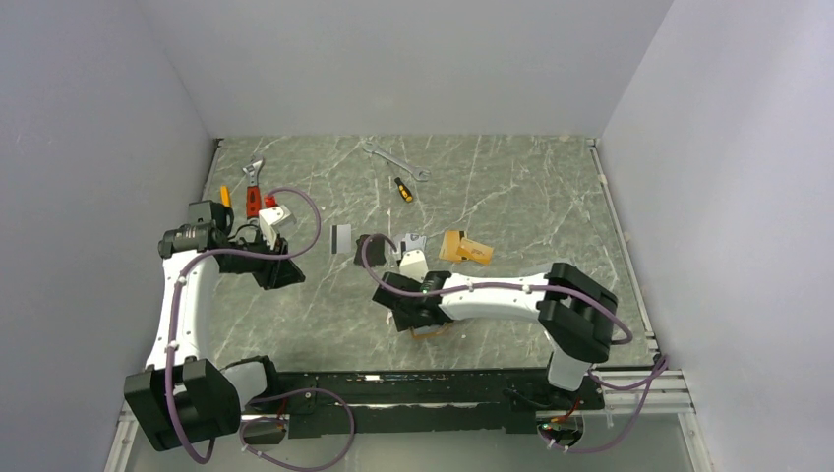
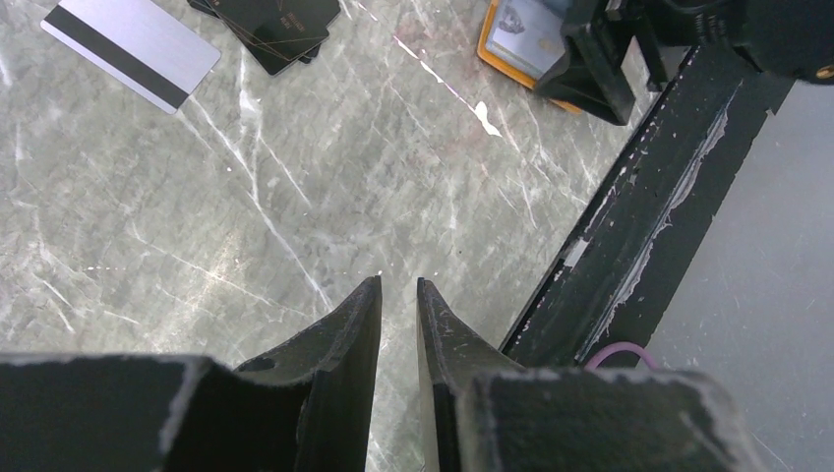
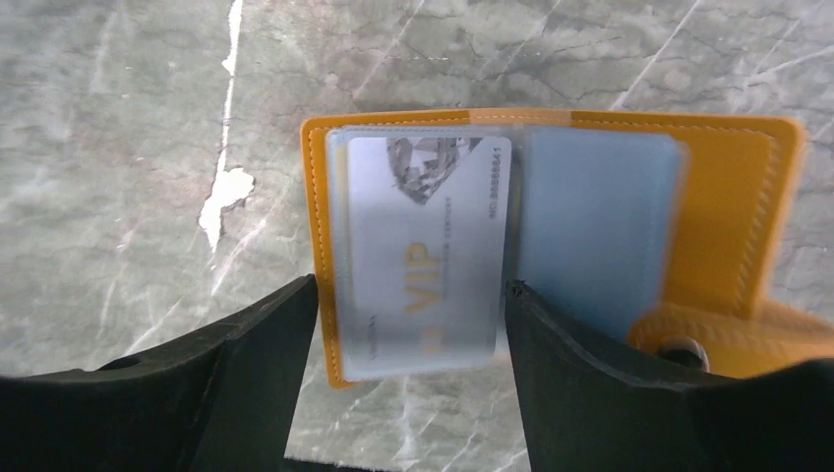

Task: Put the credit cards into the card holder
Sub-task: Pick up the credit card from the center of the board.

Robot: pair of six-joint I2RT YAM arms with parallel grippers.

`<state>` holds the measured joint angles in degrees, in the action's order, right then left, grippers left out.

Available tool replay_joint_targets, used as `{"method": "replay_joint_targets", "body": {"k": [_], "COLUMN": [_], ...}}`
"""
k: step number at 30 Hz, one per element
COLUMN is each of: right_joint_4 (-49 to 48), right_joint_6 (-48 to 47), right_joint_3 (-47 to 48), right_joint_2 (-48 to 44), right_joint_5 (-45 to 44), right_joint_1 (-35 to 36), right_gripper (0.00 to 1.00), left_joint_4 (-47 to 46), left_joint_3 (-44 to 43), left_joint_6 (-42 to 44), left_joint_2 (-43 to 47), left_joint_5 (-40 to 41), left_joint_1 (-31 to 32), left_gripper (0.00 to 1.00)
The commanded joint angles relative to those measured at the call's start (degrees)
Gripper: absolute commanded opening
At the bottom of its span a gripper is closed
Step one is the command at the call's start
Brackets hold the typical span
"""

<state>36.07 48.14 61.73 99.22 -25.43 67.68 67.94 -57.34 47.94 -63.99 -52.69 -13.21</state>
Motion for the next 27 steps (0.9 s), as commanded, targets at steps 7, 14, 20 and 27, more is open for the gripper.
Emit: {"method": "replay_joint_targets", "body": {"k": [7,14,20,27], "right_joint_4": [1.10,-8.99,-17.01,-27.28], "right_joint_6": [-2.82,-8.40,-12.27,-9.93], "right_joint_3": [2.40,0.05,5.72,13.14], "right_joint_2": [-11.88,-18.06,-9.46,6.21], "right_joint_5": [2.65,16.68,25.80,38.37], "right_joint_1": [-2.22,-13.01,-20.69,-27.46], "right_gripper": [0.75,0.76,0.71,0.70], "left_joint_4": [-1.46,-8.74,-17.54,-27.09], "left_joint_3": [-2.10,-2.20,-4.18,-9.54], "left_joint_6": [0.97,-6.28,-14.65,-24.60], "left_joint_2": [-0.61,-2.15,-11.13,-27.32], "left_joint_5": [-1.64,-1.89,0.96,1.41], "left_joint_1": [-0.32,0.03,4.68,12.14], "left_gripper": [0.27,0.36,0.32,0.34]}}
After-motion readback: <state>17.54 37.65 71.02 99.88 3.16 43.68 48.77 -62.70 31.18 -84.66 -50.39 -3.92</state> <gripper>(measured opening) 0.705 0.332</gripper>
